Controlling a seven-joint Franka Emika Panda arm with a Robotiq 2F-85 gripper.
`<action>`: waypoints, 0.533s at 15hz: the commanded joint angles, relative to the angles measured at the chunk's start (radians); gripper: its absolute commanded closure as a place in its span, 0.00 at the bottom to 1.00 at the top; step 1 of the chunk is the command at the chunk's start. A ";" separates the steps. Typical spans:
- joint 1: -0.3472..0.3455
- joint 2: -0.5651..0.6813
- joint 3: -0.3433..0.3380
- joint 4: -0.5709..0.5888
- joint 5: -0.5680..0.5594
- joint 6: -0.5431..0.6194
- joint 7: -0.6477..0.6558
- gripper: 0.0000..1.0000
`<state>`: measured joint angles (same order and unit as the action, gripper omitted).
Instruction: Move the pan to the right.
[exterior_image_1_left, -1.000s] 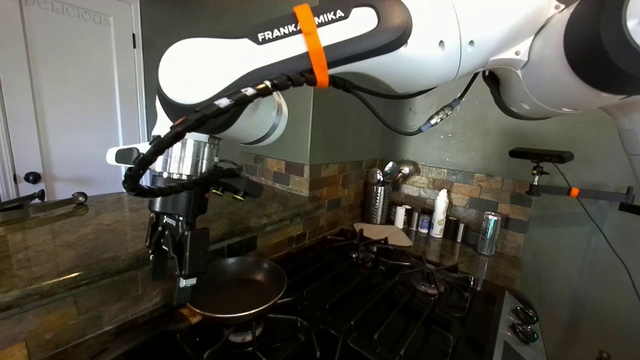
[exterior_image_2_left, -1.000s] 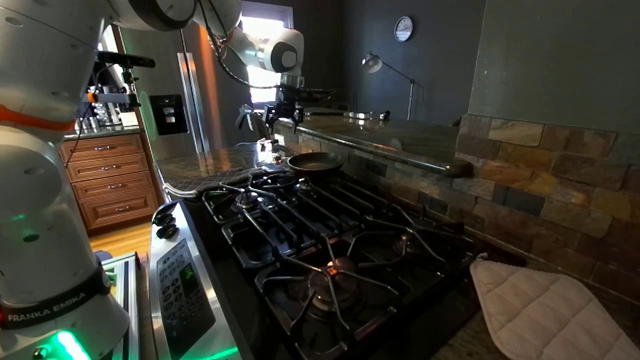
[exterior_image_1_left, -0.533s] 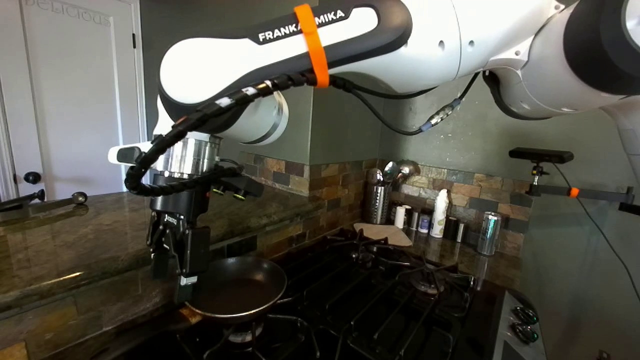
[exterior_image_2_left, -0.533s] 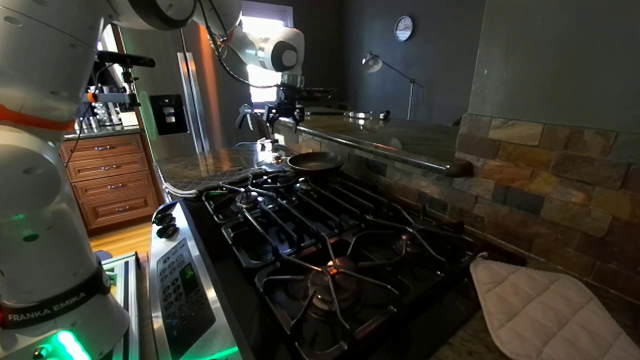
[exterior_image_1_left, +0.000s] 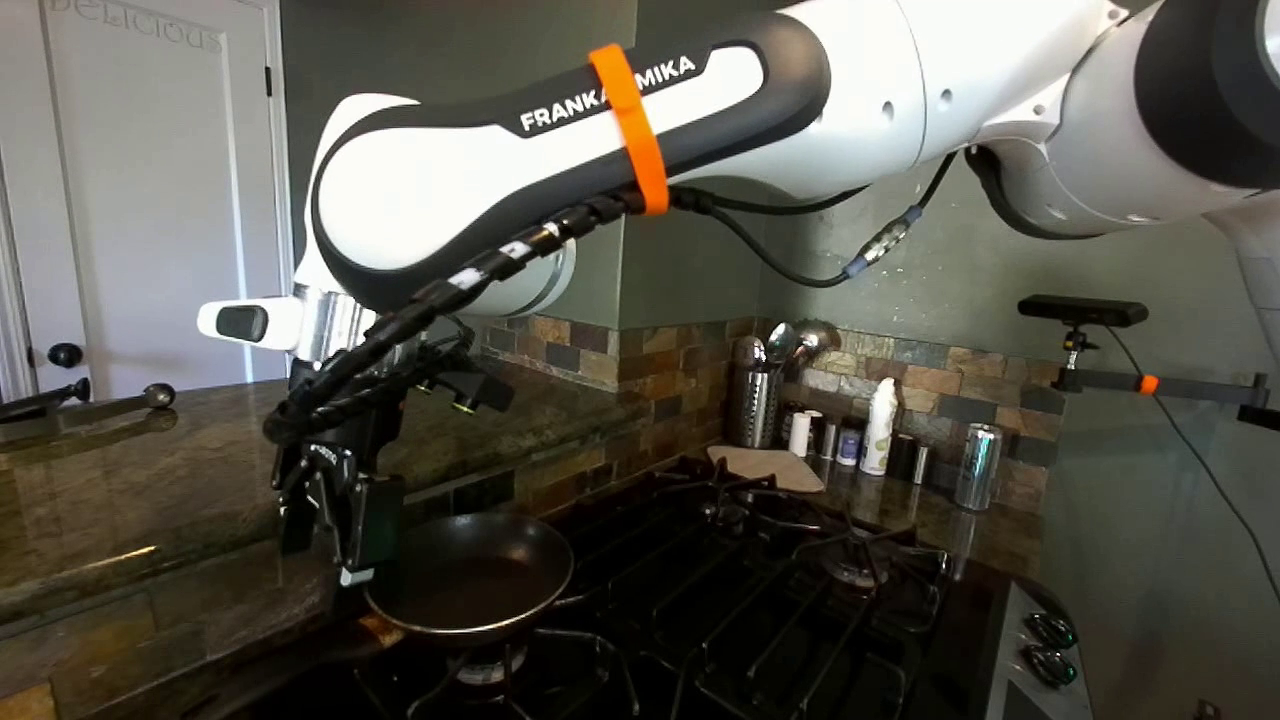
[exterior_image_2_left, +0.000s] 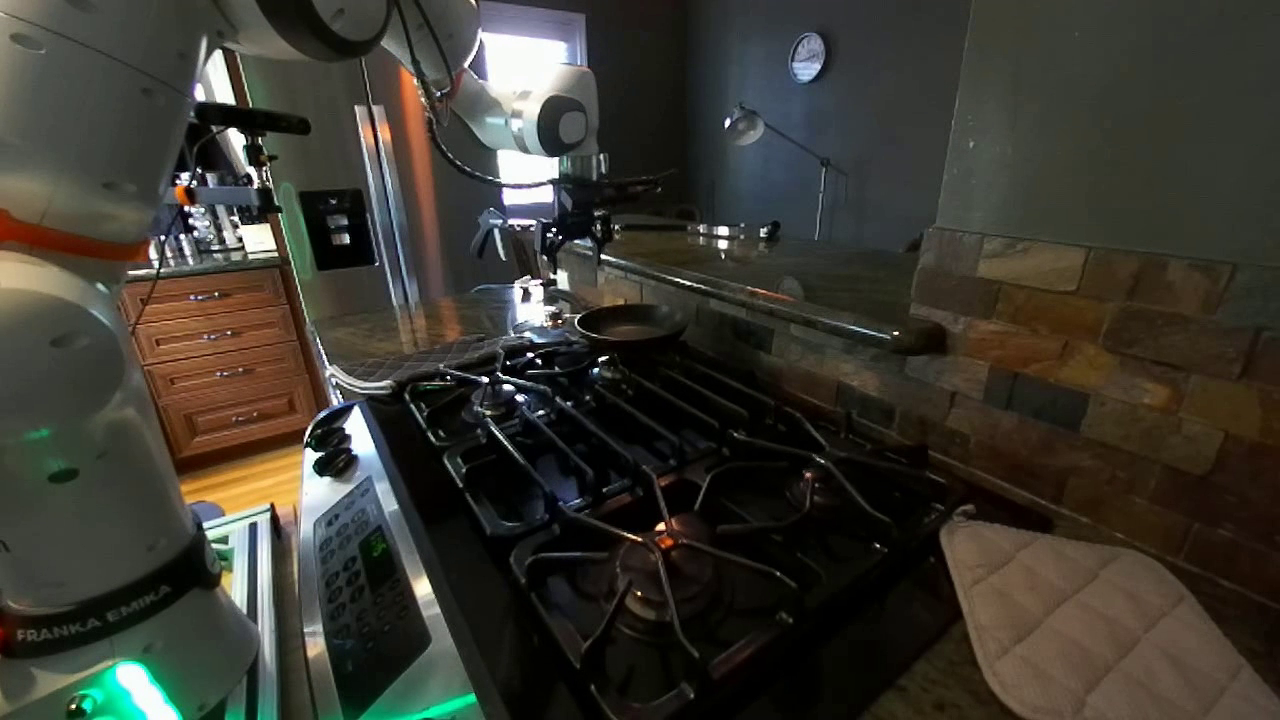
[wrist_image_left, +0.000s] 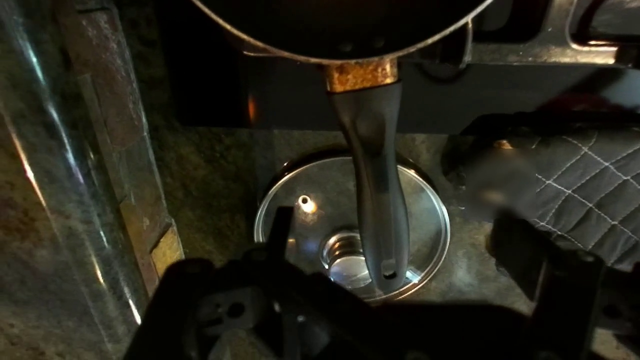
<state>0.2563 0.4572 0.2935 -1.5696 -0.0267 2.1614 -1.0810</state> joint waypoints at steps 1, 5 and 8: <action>-0.011 -0.023 0.013 -0.078 0.006 0.069 -0.011 0.00; -0.022 -0.029 0.017 -0.121 0.012 0.076 -0.017 0.00; -0.028 -0.026 0.013 -0.147 0.006 0.102 -0.019 0.00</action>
<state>0.2446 0.4543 0.2996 -1.6546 -0.0241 2.2158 -1.0831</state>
